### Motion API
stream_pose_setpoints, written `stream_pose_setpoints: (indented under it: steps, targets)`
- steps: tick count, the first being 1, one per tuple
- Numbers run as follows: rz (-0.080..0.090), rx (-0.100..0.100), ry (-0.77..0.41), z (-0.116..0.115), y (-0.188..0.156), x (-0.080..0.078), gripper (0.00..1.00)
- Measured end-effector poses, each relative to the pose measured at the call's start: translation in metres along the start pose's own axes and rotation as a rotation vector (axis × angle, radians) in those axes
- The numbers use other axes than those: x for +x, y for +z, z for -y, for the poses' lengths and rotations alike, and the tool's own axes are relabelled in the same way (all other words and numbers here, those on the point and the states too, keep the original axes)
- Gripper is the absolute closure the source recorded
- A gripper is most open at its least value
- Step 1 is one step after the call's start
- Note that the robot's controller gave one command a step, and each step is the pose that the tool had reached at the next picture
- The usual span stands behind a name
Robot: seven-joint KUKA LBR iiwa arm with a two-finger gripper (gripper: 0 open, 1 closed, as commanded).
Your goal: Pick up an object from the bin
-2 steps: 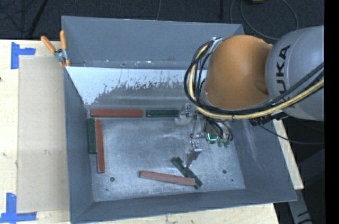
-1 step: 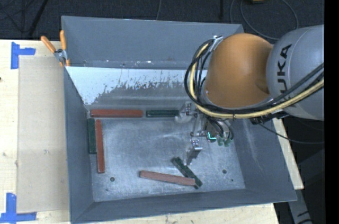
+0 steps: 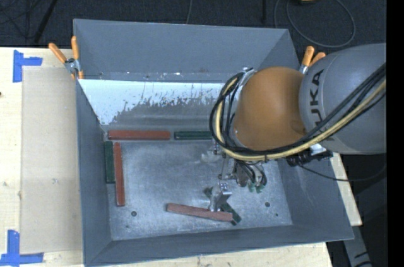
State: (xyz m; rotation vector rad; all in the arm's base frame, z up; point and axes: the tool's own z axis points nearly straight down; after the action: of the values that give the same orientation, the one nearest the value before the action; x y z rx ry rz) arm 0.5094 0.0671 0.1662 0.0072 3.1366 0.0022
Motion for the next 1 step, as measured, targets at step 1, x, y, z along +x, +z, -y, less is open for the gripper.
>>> stream_pose_setpoints:
  steps: [1]
  targets:
    - [-0.008,0.003,0.299,-0.0214,0.0792,0.0205,1.0]
